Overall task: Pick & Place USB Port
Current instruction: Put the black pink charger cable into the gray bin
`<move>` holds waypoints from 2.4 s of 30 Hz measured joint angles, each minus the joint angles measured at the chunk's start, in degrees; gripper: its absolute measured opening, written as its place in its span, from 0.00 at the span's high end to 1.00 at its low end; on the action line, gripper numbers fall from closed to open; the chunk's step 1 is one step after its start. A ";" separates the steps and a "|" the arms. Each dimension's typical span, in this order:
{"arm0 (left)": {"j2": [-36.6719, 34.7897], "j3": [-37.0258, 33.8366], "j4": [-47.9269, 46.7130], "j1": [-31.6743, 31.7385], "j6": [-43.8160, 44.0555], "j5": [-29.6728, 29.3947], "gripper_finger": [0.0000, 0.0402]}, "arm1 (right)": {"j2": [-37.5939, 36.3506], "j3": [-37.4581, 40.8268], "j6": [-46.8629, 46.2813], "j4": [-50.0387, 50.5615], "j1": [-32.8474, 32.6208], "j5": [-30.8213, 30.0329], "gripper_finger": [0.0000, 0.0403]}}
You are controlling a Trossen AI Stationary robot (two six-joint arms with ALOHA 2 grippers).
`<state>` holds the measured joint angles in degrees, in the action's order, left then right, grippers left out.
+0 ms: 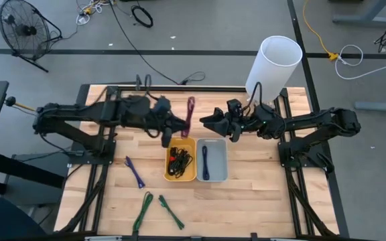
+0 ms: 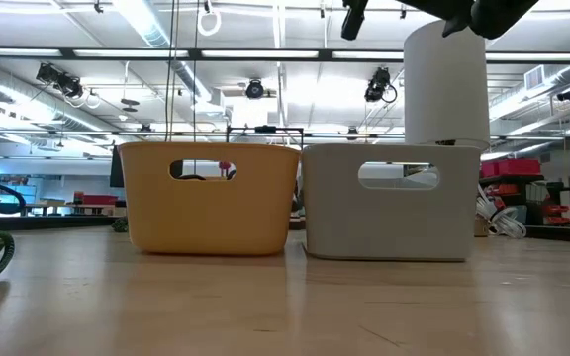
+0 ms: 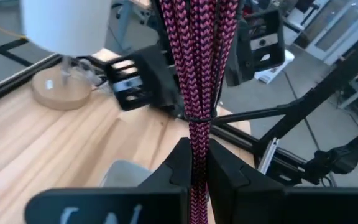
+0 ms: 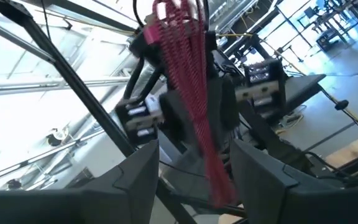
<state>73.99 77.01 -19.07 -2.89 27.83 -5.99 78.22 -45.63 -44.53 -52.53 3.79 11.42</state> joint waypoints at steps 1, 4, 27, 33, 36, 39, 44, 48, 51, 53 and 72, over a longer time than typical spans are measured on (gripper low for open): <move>1.11 0.01 1.59 -0.36 -0.01 0.04 0.93 | 0.00 0.00 0.00 -0.04 -0.02 -0.02 0.51; 4.19 -0.07 5.01 -0.67 0.41 1.88 0.93 | 0.00 0.00 0.25 0.15 -0.02 -0.46 0.51; 9.21 0.00 11.89 2.79 3.47 6.65 0.91 | 0.02 0.00 2.01 3.12 -0.26 0.16 0.84; 9.25 0.00 11.68 2.72 3.04 6.72 0.87 | 0.00 0.00 2.94 3.78 -0.26 0.24 0.97; 9.25 0.00 11.73 2.72 2.92 6.70 0.86 | 0.00 0.00 3.02 3.78 -0.24 0.24 0.97; 9.25 0.00 11.80 2.72 2.78 6.35 0.85 | 0.00 0.00 3.04 3.78 -0.22 0.20 0.97; 8.92 -0.02 11.80 2.66 -1.25 7.41 0.73 | 0.00 0.00 2.95 3.80 -0.22 0.04 0.97; 7.62 -0.09 11.23 2.63 -5.78 9.50 0.58 | -0.01 -0.11 2.24 4.09 -0.22 0.00 0.97; 6.21 -0.15 8.92 2.61 -7.67 10.06 0.48 | -0.03 -0.15 1.00 6.21 -0.25 0.02 0.97; 5.43 -0.15 7.82 2.63 -8.87 10.13 0.44 | -0.22 -0.27 -0.07 8.30 -0.28 -0.01 0.97; -7.58 0.09 -5.19 2.68 -12.07 0.12 0.47 | 0.07 0.05 -17.87 49.81 -13.35 -15.62 0.97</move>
<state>66.41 77.10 -24.26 -0.21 15.77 -5.87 78.28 -45.58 -62.40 -2.72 -9.56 -4.20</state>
